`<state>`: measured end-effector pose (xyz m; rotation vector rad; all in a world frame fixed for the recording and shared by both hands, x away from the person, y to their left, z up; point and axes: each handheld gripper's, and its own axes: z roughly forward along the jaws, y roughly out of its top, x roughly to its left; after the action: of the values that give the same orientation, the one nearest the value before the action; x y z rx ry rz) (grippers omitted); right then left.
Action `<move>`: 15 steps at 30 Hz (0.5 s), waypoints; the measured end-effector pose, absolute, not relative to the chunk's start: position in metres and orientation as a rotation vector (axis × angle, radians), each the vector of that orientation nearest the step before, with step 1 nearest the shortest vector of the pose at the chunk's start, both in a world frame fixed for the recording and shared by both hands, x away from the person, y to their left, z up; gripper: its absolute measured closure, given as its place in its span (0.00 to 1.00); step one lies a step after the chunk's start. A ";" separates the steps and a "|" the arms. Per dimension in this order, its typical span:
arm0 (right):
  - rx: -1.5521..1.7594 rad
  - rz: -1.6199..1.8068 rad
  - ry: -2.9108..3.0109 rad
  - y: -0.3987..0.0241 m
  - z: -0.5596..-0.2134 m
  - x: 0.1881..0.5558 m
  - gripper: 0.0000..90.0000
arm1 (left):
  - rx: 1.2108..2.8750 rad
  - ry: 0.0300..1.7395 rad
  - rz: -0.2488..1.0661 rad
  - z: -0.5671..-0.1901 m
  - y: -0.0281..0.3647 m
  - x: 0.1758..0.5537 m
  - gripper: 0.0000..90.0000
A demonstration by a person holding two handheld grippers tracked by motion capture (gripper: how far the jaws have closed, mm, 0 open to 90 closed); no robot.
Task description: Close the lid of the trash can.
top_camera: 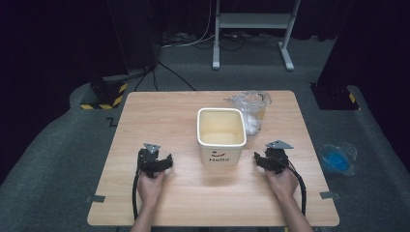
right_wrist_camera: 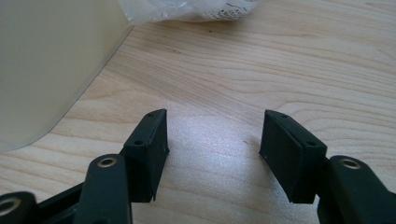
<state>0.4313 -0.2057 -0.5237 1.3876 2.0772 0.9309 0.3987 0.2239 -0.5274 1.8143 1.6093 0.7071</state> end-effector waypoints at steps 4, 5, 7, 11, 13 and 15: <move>1.387 0.937 2.080 -0.205 -0.524 0.432 0.43 | 1.815 1.609 0.708 -0.527 0.224 0.399 0.24; 1.387 0.937 2.080 -0.205 -0.524 0.432 0.43 | 1.815 1.609 0.707 -0.527 0.224 0.399 0.24; 1.389 0.935 2.082 -0.205 -0.524 0.432 0.43 | 1.814 1.609 0.707 -0.527 0.224 0.399 0.24; 1.389 0.935 2.082 -0.205 -0.524 0.432 0.40 | 1.814 1.608 0.706 -0.527 0.224 0.399 0.24; 1.391 0.935 2.082 -0.205 -0.524 0.432 0.40 | 1.814 1.607 0.706 -0.528 0.224 0.399 0.24; 1.391 0.935 2.082 -0.205 -0.524 0.432 0.39 | 1.814 1.607 0.705 -0.527 0.224 0.399 0.24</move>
<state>0.4320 -0.2053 -0.5241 1.3906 2.0825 0.9346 0.3985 0.2240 -0.5275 1.8145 1.6071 0.7054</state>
